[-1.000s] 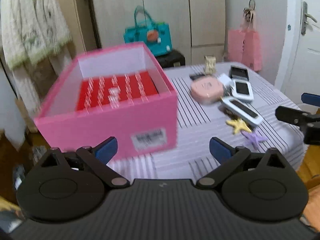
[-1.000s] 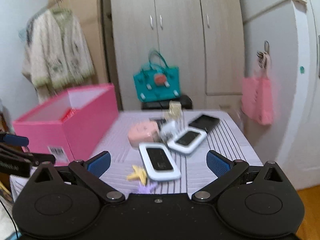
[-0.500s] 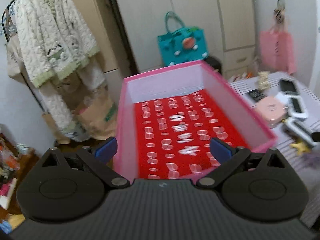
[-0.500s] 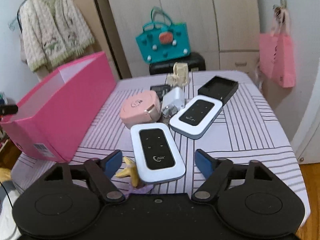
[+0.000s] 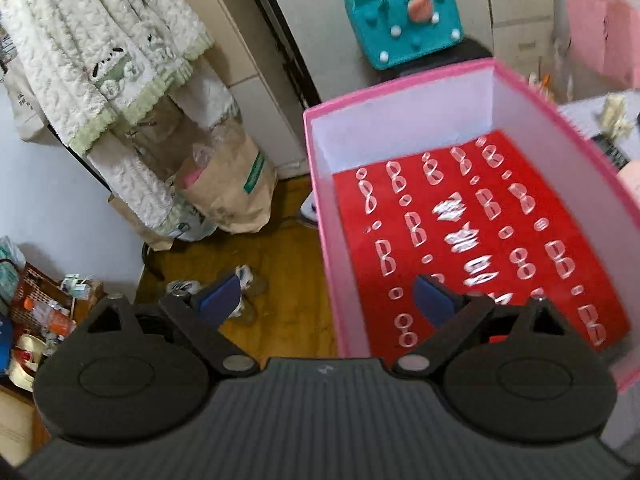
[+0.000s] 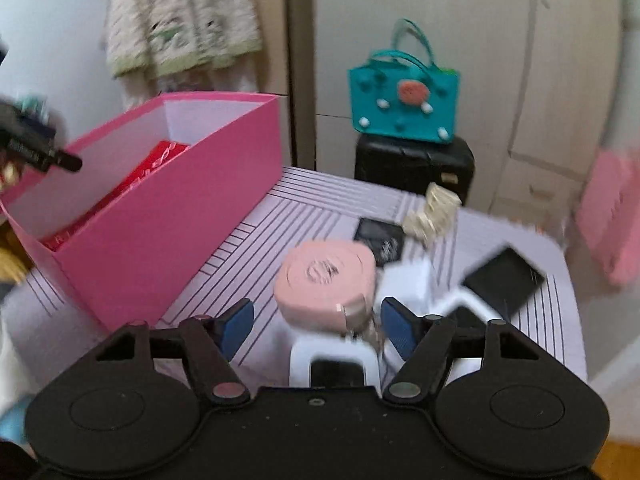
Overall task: Organize rigid objects
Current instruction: 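Reach the right tool down and grasp the pink round case, then carry the pink case into the pink box and open the right tool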
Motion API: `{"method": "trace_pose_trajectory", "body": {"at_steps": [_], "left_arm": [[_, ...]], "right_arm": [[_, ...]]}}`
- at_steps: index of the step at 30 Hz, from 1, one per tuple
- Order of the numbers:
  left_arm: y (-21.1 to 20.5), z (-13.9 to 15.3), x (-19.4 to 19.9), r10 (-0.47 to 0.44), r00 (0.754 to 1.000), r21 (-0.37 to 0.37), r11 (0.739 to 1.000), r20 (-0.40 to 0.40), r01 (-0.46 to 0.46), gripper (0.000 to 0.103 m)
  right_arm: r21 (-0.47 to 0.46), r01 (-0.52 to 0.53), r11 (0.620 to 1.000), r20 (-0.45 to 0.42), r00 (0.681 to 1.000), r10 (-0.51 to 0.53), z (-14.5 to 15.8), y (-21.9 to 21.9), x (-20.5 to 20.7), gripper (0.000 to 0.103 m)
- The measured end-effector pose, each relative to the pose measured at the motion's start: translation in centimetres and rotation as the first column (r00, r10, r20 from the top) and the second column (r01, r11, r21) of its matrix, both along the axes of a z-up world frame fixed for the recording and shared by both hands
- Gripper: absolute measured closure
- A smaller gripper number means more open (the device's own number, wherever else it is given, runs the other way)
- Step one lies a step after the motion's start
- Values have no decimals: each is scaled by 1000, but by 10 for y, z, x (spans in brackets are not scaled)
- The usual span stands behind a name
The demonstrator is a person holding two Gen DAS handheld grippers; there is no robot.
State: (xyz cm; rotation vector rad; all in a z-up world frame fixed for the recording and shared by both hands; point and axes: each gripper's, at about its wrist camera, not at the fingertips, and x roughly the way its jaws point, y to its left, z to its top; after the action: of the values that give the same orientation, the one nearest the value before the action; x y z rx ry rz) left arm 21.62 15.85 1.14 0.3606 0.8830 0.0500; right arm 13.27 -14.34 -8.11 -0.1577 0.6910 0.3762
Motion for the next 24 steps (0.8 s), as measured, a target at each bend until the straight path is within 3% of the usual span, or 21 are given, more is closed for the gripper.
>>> {"method": "trace_pose_trajectory", "body": {"at_steps": [2,5,7,8,10,15,19,24], "left_arm": [[2,-7,7,-4,999,15,1000,-32,4,9],[4,-14,14,-14,998,27,1000,-67,16,25],[5,-17,18,-14,996,20,1000,-89,16,47],[6,-19,21,-9,995,7,1000,-102,10,50],[11,-20,25,-5,992,-28,1000,-129,2,70],[19,-24,31,-11,986,-91,996,-168,-4,80],[16,-25,31,-22,983,-121,993,-181,0,96],[11,-24,28,-36,985,-98,995,-167,20,96]], "right_arm": [[-53,-6,999,7,1000,6,-4,9,14,25],[-115,-29,993,7,1000,30,-11,18,30,23],[-152,-43,988,6,999,44,-16,22,38,19],[-162,-52,985,0,999,52,-18,23,42,19],[-177,-61,982,-16,998,59,-22,26,49,19],[-153,-68,986,-48,997,62,-28,26,61,20],[-141,-72,987,-65,996,64,-25,27,64,20],[-91,-70,993,-67,996,64,-9,23,61,20]]}}
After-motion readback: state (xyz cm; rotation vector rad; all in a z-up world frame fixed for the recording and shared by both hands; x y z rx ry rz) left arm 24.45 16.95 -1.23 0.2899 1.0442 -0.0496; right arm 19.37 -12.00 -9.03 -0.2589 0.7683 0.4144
